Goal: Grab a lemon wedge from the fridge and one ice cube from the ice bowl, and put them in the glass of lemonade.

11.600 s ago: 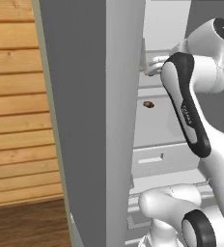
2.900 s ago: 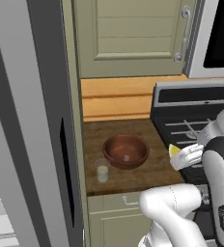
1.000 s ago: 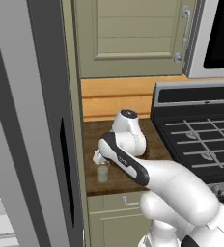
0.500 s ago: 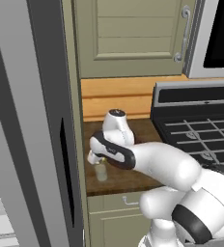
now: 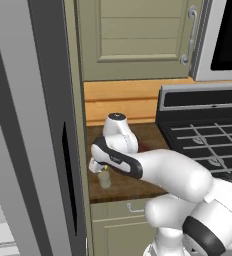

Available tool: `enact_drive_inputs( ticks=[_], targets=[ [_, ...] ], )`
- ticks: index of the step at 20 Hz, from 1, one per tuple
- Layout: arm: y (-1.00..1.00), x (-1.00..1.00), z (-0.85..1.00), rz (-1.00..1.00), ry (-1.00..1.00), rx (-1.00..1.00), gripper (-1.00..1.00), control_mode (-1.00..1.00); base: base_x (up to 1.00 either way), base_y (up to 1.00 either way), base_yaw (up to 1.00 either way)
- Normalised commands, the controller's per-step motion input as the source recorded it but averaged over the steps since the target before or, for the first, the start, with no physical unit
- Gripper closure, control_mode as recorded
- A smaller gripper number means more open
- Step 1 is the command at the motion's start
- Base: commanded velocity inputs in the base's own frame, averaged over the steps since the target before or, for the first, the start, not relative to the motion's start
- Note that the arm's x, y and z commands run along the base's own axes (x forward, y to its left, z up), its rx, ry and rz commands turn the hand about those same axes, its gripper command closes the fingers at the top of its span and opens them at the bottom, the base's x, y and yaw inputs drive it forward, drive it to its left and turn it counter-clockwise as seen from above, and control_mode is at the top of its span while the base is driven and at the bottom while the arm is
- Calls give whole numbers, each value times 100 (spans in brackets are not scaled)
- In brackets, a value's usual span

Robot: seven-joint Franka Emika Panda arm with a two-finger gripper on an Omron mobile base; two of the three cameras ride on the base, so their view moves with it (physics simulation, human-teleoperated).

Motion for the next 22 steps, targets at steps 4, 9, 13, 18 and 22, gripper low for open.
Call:
enact_drive_inputs(
  ticks=[4,9,13,18,22],
  targets=[
    [-7,0,1,0,0,0,-100,-100,0,0,0],
    [-16,-1,12,0,-6,1,-100,-100,0,0,0],
    [-41,-53,68,1,-39,7,-100,-100,0,0,0],
    [-82,-100,100,0,-71,18,-100,-100,0,0,0],
    [-100,-100,84,0,-43,45,-100,-100,0,0,0]
  ],
)
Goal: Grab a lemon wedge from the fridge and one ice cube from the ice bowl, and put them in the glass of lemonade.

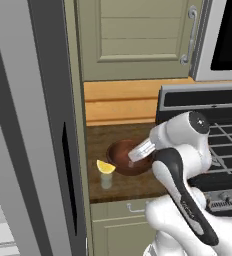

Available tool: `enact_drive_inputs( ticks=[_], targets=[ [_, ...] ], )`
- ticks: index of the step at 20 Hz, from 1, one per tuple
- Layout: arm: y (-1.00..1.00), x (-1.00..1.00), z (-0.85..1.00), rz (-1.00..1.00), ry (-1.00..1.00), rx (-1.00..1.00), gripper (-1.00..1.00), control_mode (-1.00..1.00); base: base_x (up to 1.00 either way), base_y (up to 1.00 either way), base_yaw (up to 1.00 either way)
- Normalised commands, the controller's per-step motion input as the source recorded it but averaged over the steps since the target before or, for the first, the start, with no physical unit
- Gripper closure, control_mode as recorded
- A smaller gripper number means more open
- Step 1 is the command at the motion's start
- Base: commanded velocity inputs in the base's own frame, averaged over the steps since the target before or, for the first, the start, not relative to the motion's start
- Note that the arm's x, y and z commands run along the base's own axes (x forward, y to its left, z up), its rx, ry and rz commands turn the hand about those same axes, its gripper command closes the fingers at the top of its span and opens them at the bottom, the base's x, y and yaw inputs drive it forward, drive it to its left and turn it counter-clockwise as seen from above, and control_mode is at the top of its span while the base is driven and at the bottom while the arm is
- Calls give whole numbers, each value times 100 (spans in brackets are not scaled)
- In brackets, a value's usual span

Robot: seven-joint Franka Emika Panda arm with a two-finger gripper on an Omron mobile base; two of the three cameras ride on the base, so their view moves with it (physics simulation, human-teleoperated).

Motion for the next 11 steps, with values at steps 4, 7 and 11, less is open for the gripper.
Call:
enact_drive_inputs(
  ticks=[4,7,11],
  targets=[
    [-100,-100,25,0,-42,54,-100,-100,0,0,0],
    [-100,-100,-28,0,-42,35,-100,-100,0,0,0],
    [-24,-26,-3,-13,-1,3,-100,-100,0,0,0]
  ],
)
